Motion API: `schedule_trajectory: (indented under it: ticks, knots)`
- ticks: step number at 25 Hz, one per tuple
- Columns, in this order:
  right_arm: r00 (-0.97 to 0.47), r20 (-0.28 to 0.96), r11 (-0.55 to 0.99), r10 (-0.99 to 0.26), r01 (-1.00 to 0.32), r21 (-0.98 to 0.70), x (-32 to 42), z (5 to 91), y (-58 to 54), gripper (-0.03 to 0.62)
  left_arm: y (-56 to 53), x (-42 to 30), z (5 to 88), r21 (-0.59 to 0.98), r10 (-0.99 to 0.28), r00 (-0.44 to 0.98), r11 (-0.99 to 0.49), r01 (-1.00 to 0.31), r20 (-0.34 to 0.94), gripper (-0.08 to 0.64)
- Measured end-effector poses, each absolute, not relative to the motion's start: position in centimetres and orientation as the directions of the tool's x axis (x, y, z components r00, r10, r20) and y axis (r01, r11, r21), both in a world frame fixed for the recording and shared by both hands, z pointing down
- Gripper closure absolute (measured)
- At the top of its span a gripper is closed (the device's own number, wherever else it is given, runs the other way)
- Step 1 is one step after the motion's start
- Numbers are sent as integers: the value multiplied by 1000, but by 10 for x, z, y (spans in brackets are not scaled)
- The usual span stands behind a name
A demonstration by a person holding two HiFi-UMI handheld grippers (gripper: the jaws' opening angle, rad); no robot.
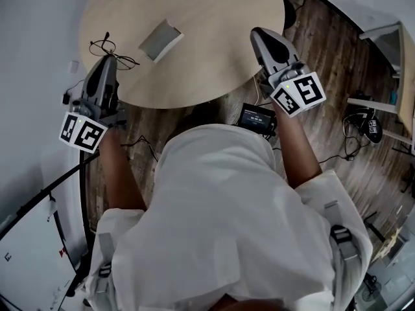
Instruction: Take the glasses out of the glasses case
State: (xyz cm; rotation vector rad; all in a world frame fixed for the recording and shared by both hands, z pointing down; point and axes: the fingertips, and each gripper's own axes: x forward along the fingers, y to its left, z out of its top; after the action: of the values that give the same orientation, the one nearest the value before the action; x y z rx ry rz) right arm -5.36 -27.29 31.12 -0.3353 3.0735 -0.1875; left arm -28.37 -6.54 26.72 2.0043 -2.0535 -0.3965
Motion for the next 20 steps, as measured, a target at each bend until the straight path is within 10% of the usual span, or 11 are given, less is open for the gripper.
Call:
schedule_trajectory:
  ticks: [20]
  knots:
    - [-969, 1, 953, -246, -242, -180, 111, 335, -126, 566, 80, -117, 280, 406, -977, -8, -82, -910, -214, 537]
